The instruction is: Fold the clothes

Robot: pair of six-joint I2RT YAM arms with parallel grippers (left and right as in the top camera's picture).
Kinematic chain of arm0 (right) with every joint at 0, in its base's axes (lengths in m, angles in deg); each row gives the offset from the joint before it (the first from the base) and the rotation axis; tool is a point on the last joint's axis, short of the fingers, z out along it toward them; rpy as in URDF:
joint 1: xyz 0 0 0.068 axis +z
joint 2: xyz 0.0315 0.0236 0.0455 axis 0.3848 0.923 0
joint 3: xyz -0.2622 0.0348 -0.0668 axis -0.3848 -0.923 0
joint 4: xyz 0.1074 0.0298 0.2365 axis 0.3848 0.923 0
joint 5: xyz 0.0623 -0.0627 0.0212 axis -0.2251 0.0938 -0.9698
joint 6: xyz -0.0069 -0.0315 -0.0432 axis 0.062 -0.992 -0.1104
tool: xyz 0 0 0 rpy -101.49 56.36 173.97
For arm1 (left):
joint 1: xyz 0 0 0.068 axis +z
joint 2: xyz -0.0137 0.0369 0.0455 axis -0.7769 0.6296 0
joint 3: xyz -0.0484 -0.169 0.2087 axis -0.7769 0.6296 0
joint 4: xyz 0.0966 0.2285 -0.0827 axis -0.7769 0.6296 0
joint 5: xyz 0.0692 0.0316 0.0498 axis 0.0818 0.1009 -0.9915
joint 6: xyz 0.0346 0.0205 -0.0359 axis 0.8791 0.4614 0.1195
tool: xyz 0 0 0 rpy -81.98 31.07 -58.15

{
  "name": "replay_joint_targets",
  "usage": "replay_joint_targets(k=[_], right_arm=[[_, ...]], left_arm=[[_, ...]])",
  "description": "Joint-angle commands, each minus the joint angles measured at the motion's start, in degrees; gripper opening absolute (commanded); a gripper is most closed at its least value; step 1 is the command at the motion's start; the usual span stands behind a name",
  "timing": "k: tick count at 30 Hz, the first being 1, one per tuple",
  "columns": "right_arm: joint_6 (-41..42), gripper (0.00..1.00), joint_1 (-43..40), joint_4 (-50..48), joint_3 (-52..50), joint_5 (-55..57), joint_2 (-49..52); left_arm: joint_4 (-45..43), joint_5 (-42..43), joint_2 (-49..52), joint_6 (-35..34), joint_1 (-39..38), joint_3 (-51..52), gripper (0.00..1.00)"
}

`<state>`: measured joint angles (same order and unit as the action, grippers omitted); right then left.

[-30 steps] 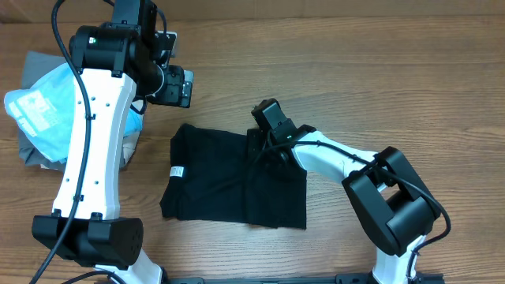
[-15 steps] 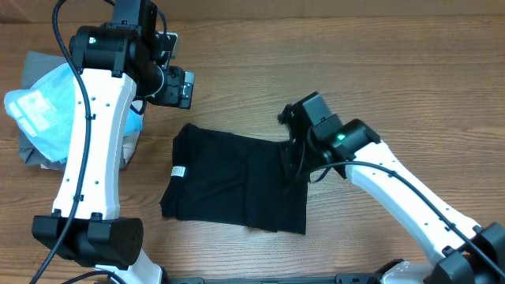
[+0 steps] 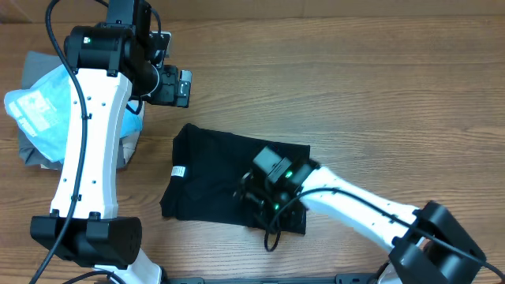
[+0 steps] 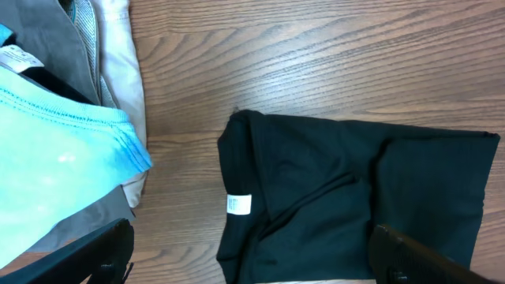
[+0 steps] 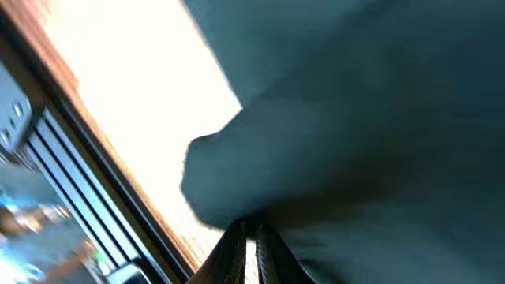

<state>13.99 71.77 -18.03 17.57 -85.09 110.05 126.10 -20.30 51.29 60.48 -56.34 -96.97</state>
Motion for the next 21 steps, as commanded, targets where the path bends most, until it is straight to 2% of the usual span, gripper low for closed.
replay_joint_targets(k=[1, 5, 8, 16, 19, 21], right_arm=[[-2.54, 0.1, 1.09, -0.59, 0.02, 2.47, 3.23], [-2.54, 0.09, -0.31, -3.02, 0.0, 2.47, 8.68], [-2.56, 0.04, -1.33, -3.61, 0.04, 2.47, 10.4], [-2.56, 0.04, -3.21, 6.47, 6.03, 2.43, 2.34], [-1.73, 0.12, -3.23, 7.78, 8.07, 2.49, -3.37], [0.83, 0.26, -3.67, 7.02, 9.11, 2.64, -7.74]], left_arm=[[0.0, 0.26, 0.26, -0.57, 0.26, -0.17, 0.97], [0.83, 1.33, 0.26, -0.59, 0.26, -0.17, 0.97], [1.95, 1.25, 0.26, -0.57, 0.26, -0.17, 0.98], [4.52, 1.31, 0.26, -2.05, 2.54, -0.09, 1.0], [6.6, 1.57, 0.26, -2.29, 4.11, 0.74, 1.0], [7.45, 3.06, 0.26, -2.29, 5.07, 2.32, 1.0]])
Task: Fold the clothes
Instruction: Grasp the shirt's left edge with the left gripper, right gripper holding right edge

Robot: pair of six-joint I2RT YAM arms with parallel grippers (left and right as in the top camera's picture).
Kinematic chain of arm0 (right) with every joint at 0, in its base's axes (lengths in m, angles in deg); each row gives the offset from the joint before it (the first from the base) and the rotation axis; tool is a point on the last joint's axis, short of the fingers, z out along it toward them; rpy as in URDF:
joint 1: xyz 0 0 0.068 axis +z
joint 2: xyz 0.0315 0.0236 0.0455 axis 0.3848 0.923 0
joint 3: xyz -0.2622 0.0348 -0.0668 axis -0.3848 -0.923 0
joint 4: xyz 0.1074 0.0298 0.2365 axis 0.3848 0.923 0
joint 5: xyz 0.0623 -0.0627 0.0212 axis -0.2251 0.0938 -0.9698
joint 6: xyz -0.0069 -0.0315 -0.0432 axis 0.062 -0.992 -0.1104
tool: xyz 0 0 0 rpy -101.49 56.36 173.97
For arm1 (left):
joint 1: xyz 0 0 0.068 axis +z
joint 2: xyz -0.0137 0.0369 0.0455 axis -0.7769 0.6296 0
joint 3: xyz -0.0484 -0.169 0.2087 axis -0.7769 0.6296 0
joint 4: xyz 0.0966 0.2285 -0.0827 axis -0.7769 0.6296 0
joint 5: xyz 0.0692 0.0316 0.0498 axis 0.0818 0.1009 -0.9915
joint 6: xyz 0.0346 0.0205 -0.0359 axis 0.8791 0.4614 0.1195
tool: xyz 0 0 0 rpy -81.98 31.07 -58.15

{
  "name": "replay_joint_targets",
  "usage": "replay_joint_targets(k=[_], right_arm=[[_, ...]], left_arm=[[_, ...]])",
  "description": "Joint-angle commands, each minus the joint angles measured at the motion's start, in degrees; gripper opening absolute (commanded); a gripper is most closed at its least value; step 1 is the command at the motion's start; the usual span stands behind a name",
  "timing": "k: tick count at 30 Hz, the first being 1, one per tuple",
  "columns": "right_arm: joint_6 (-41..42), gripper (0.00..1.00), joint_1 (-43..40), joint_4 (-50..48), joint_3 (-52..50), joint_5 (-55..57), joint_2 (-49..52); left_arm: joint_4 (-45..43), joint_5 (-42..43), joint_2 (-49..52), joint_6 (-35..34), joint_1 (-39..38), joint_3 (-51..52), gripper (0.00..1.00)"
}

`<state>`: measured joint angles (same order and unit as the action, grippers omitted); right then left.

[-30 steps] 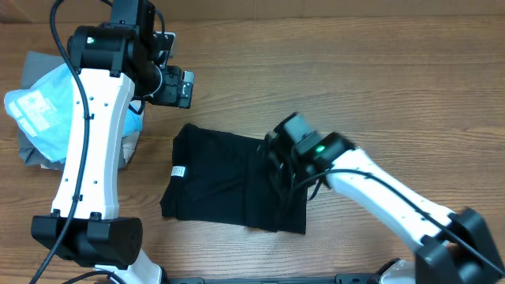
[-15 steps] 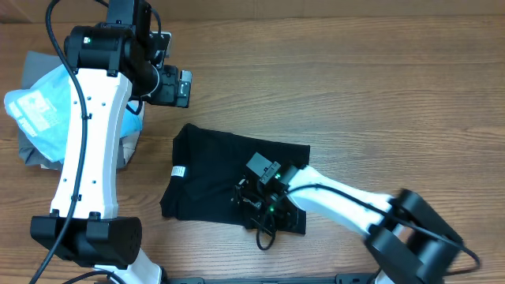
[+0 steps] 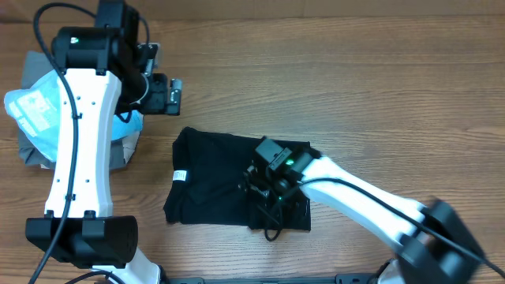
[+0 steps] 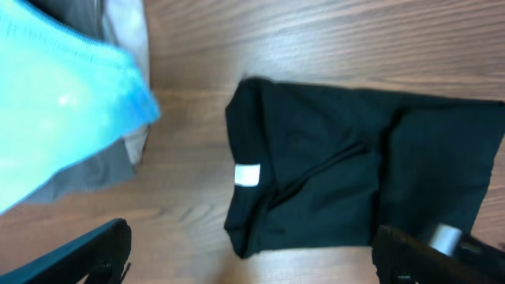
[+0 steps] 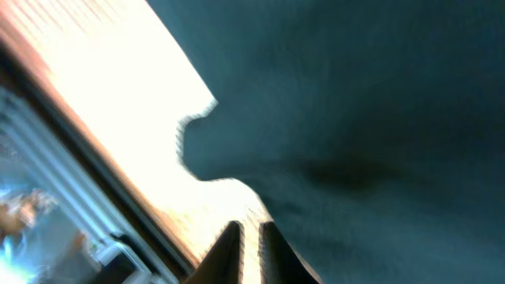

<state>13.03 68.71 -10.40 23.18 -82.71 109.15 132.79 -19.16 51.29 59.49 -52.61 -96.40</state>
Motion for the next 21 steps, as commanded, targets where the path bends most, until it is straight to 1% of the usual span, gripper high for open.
replay_joint_targets(k=[1, 2, 3, 4, 5, 7, 12, 13, 16, 18, 21], right_arm=[[4.15, 0.38, -1.14, -1.4, 3.65, 1.36, -8.79], [7.69, 0.49, -1.86, -2.23, 3.69, 3.37, -10.71], [12.0, 0.57, -3.04, -2.82, 3.69, 6.21, -12.63], [15.3, 0.64, -4.28, -2.95, 3.69, 8.46, -14.03], [17.79, 0.67, -5.81, -2.91, 3.69, 10.1, -15.19], [20.09, 0.68, -9.49, -2.6, 3.69, 10.6, -16.83], [20.81, 0.68, -17.22, -0.83, 3.69, 7.8, -17.44], [20.79, 0.68, -18.23, -0.44, 3.69, 7.48, -17.44], [20.7, 0.67, -20.02, 0.31, 3.69, 7.54, -17.44], [20.52, 0.67, -20.17, 0.33, 3.69, 7.54, -17.44], [20.37, 0.67, -20.17, 0.2, 3.69, 7.56, -17.44]], left_arm=[[0.81, 3.02, 0.26, -1.29, 1.73, 3.3, 1.0], [0.79, 3.65, 0.26, -1.33, 2.05, 4.79, 1.0], [0.48, 4.13, 0.26, -1.33, 2.29, 6.6, 1.0], [-0.22, 4.83, 0.26, -1.33, 2.47, 8.72, 1.0], [-1.11, 5.49, 0.26, -1.31, 2.6, 11.02, 1.0], [-3.89, 5.81, 0.26, -1.31, 2.84, 16.65, 1.0], [-13.7, 7.17, 0.26, -0.81, 4.85, 30.51, 1.0], [-16.2, 8.24, 0.26, 0.39, 5.53, 33.16, 1.0], [-23.82, 14.84, 0.26, 8.09, 8.13, 41.46, 1.0], [-28.35, 17.68, 0.26, 9.33, 9.88, 46.58, 1.0], [-32.89, 22.08, 0.26, 11.19, 10.67, 51.43, 1.0]])
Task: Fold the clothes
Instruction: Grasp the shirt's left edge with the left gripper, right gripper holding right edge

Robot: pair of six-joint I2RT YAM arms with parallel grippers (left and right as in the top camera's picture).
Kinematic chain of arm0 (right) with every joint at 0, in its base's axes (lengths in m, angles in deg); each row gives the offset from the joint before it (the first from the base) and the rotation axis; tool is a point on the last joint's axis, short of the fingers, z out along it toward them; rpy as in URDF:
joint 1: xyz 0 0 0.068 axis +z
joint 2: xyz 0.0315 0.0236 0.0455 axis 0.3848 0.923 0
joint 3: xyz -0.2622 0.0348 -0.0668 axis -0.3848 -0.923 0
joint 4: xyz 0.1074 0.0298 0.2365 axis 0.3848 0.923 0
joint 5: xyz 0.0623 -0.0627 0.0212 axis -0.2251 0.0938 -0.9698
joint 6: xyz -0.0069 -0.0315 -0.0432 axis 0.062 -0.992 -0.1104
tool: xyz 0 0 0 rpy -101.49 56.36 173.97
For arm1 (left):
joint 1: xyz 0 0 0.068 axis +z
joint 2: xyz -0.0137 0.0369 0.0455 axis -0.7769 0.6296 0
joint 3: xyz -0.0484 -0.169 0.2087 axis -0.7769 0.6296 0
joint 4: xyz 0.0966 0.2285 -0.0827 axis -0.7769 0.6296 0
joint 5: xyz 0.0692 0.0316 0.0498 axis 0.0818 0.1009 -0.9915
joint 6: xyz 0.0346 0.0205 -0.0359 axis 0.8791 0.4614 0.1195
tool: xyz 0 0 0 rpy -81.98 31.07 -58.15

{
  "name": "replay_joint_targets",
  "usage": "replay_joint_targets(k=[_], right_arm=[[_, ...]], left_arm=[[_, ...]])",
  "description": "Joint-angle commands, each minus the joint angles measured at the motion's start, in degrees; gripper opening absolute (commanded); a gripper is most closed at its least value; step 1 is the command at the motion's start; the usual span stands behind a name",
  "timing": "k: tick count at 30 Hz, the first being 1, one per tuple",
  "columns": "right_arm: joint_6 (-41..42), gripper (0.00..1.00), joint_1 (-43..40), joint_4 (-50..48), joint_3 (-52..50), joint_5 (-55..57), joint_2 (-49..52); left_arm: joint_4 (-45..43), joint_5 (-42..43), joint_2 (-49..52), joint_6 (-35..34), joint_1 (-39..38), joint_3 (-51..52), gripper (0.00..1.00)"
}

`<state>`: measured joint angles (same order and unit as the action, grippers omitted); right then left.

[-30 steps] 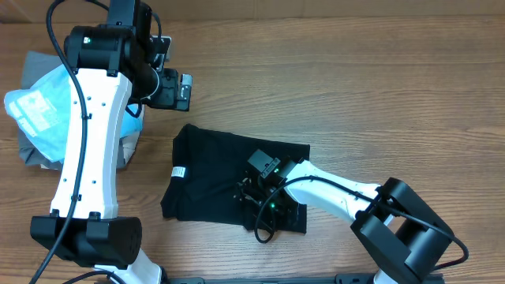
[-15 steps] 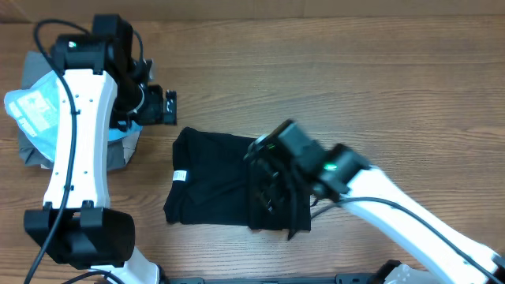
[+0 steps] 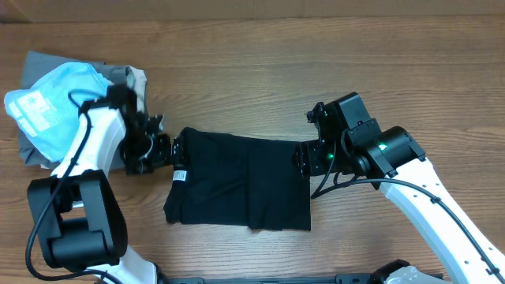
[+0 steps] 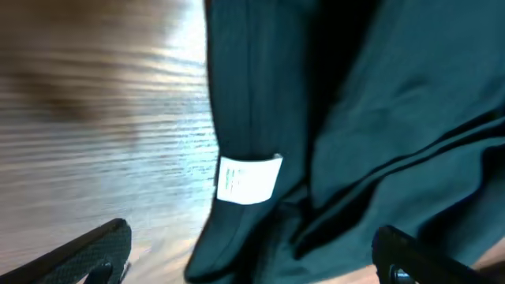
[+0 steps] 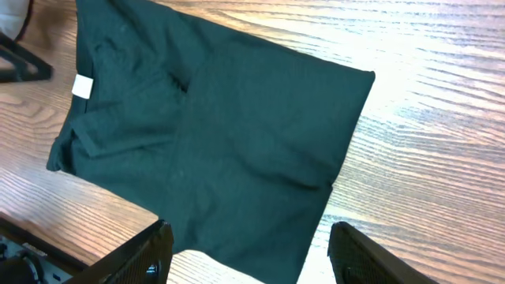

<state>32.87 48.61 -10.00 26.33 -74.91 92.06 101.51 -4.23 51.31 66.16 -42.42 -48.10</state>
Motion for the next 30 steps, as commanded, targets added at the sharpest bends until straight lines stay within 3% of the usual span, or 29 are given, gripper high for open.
replay_joint_targets(k=[1, 12, 15, 20, 25, 30], right_arm=[[-0.22, 0.67, -0.07, -0.33, 0.55, -0.26, -0.35], [-0.59, 0.66, -0.07, -0.7, 0.55, -0.24, -0.35], [-0.57, 0.66, -0.07, -0.72, 0.55, -0.26, -0.35], [-0.59, 0.65, -0.07, -1.55, 0.55, -0.26, -0.35], [-0.55, 0.64, -0.07, -1.62, 0.55, -0.26, -0.35], [-0.37, 0.61, -0.07, -1.11, 0.55, -0.26, -0.35]], left_arm=[[-3.3, 7.52, 0.24, 4.5, 0.48, 4.68, 1.0], [-19.23, 8.28, 0.24, 1.77, -0.87, 16.39, 1.0], [-22.12, 10.73, 0.24, 1.7, -1.05, 18.64, 0.94], [-23.41, 12.0, 0.24, 4.24, -4.7, 20.76, 0.88], [-23.89, 6.84, 0.24, 2.67, -8.96, 20.98, 0.77], [-22.95, 6.08, 0.24, 2.93, -8.07, 20.98, 0.84]])
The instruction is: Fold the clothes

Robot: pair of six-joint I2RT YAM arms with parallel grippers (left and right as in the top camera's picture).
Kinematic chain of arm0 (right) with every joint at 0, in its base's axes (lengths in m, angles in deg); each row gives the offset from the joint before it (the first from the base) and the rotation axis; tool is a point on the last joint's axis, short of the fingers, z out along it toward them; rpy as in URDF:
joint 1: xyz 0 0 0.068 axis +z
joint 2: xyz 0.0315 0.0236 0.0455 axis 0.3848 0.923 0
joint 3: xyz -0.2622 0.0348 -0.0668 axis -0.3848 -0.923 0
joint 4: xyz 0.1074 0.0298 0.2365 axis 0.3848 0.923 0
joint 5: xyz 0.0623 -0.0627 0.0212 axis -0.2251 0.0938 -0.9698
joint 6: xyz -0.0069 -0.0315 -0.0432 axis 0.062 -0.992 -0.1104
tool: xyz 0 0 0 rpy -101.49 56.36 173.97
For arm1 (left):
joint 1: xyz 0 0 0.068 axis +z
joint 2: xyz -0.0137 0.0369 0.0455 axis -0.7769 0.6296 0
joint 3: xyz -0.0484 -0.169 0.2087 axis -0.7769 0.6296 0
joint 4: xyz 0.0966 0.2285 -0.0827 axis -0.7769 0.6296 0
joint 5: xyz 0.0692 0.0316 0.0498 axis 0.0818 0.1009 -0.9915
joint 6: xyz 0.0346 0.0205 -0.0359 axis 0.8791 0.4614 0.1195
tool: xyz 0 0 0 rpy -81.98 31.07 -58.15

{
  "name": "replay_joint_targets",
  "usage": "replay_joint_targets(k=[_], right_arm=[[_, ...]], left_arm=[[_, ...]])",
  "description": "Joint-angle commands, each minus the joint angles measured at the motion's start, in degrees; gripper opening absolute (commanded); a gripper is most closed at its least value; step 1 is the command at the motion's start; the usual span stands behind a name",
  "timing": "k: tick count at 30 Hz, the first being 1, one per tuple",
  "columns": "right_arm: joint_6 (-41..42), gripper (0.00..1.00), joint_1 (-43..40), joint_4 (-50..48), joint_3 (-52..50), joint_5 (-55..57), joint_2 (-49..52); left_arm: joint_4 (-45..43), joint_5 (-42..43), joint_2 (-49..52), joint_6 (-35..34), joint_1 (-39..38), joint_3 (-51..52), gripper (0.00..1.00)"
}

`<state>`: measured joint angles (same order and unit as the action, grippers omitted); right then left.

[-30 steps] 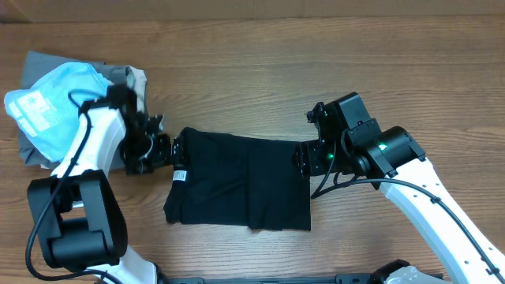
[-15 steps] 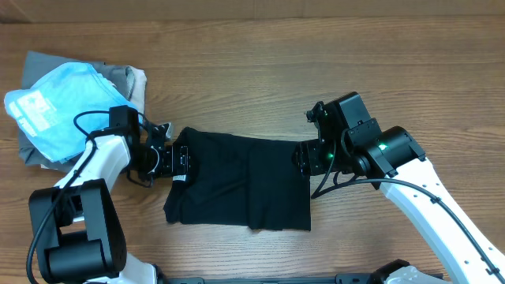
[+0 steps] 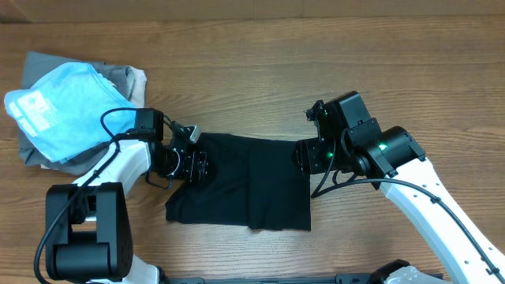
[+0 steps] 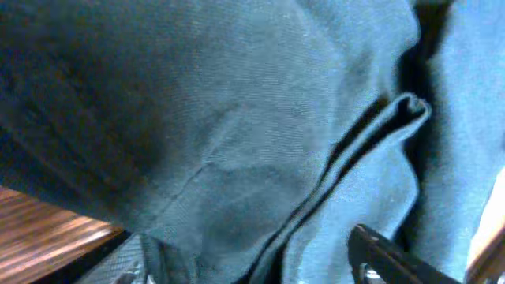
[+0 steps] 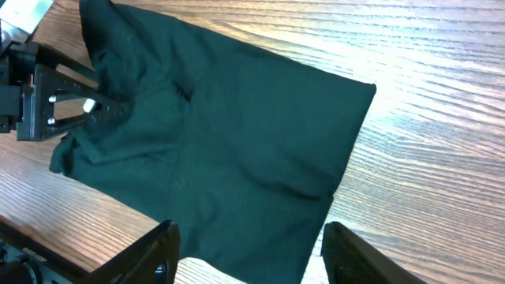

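Observation:
A black garment (image 3: 252,189) lies folded into a rough rectangle on the wooden table (image 3: 355,63). My left gripper (image 3: 192,164) is low on the garment's left part, jaws open, with dark cloth (image 4: 237,118) filling its wrist view between the fingers (image 4: 154,260). My right gripper (image 3: 306,156) hovers open above the garment's right edge. From there the whole garment (image 5: 221,134) and the left gripper (image 5: 47,102) at its left edge show.
A pile of clothes with a light blue garment (image 3: 51,106) on top of grey ones sits at the far left of the table. Bare wood surrounds the black garment.
My left gripper has moved right from the garment's left edge onto the cloth, and the white label no longer shows. The right gripper has barely moved.
My right gripper was shut on the garment's near middle while the left hung high near the clothes pile. Then the right had let go and risen open over the right edge, and the left had come down at the left edge, now onto the cloth.

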<state>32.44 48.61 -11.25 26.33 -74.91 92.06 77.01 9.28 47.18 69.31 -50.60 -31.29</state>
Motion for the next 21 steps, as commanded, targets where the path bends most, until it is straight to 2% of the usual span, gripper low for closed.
replay_joint_targets(k=[1, 7, 14, 16, 19, 21], right_arm=[[0.07, 0.61, -0.07, 0.31, 0.55, -0.26, -0.35], [0.07, 0.61, -0.07, 0.61, 0.52, -0.26, -0.35], [0.07, 0.61, -0.07, 0.92, 0.55, -0.24, -0.35], [0.07, 0.61, -0.07, 0.9, 0.55, -0.24, -0.35], [0.04, 0.61, -0.07, 0.9, 0.55, -0.24, -0.35], [0.02, 0.61, -0.07, 0.9, 0.55, -0.2, -0.35]], left_arm=[[1.97, -7.48, 4.37, 0.83, 0.46, 4.17, 0.85], [2.89, -7.58, 4.37, 2.62, 1.27, 5.14, 0.83], [1.79, -8.98, 4.37, 1.27, 1.27, 9.09, 0.7], [1.62, -8.81, 4.35, 1.27, 1.27, 8.98, 0.54], [2.38, -8.79, 4.35, 1.27, 1.33, 7.91, 0.19], [4.39, -8.79, 4.31, 1.27, 1.66, 5.97, 0.04]])
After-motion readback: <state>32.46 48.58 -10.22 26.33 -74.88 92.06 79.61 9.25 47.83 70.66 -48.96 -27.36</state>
